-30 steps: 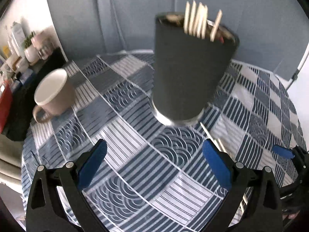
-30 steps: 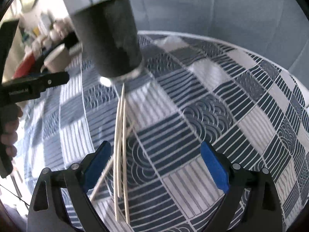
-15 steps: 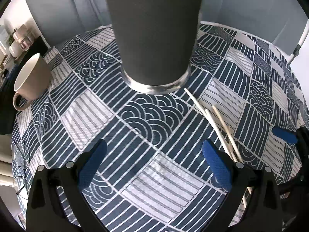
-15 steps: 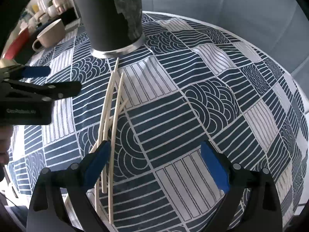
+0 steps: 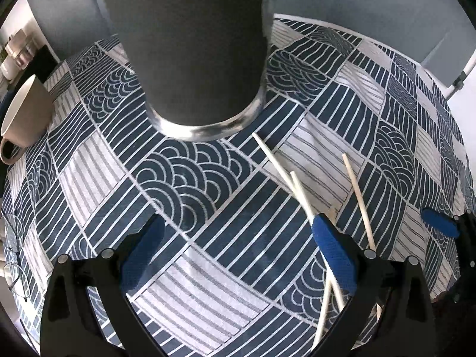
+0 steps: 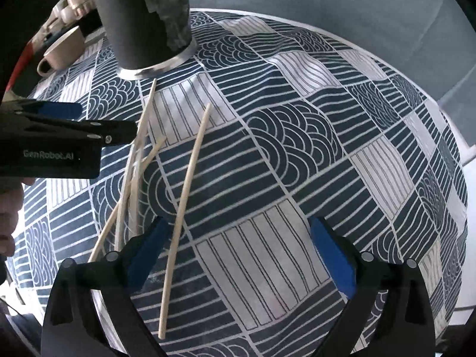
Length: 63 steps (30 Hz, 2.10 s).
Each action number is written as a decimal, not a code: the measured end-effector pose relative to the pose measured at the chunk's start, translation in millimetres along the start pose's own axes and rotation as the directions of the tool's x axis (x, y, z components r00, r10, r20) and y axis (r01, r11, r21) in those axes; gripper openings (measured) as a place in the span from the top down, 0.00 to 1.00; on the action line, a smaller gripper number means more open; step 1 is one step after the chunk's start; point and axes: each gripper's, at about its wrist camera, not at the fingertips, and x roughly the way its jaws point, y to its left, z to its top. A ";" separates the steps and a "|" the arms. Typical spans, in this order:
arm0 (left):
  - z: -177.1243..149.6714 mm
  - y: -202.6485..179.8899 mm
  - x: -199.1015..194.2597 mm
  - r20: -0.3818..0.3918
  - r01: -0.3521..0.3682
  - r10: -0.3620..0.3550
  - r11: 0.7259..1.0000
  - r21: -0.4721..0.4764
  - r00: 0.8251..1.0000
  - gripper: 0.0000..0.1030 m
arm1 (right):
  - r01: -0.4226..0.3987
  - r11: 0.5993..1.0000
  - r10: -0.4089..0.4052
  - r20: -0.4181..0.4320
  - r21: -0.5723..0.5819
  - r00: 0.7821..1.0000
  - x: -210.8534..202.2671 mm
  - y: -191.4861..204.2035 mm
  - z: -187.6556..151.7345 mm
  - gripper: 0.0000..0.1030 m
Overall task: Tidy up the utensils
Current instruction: 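Move both open tools back down to the sticks on the cloth, then close the right tool on one stick while the left tool grasps another, then lift both held sticks and carry them above the black holder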
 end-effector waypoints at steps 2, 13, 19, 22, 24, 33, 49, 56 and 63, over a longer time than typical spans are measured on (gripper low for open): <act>0.1 -3.7 5.2 -0.019 -0.005 0.005 1.000 0.004 1.000 0.06 | -0.009 1.000 0.009 -0.007 0.014 1.000 0.6 -2.7 -1.0 0.09; 1.6 13.0 -1.2 -0.034 0.073 -0.078 0.988 -0.133 0.996 0.06 | -0.029 0.999 0.030 -0.039 0.033 0.999 5.4 -6.8 3.3 0.08; 10.9 12.0 1.3 -0.049 0.076 -0.084 0.985 -0.158 0.995 0.06 | -0.029 0.999 0.029 -0.019 0.033 0.999 4.1 -7.2 0.3 0.08; 7.0 4.4 4.9 -0.053 0.042 -0.048 0.993 -0.114 0.997 0.06 | -0.029 0.999 0.030 -0.025 0.029 0.999 3.9 -6.6 -1.0 0.08; 2.8 2.5 4.7 -0.046 0.027 -0.031 0.995 -0.095 0.998 0.05 | -0.030 0.999 0.031 -0.036 0.027 0.999 4.5 -6.5 0.3 0.08; -11.8 21.7 3.0 -0.049 -0.042 0.039 0.997 -0.062 0.998 0.06 | 0.000 0.998 0.007 -0.107 0.065 0.994 9.4 -5.9 14.3 0.08; -11.0 48.3 -9.8 -0.060 0.115 -0.121 0.990 -0.085 0.991 0.96 | -0.004 0.995 0.017 -0.135 0.099 0.991 2.6 -20.8 26.1 0.96; -25.1 77.5 -28.8 -0.036 0.159 -0.166 0.978 -0.132 0.986 0.96 | -0.085 0.983 0.102 -0.102 0.164 0.990 -7.9 -32.3 23.7 0.96; 2.2 97.2 -80.3 0.083 0.148 -0.139 0.982 -0.114 0.987 0.96 | -0.157 0.979 0.156 0.021 0.131 0.988 -42.6 -23.0 60.1 0.96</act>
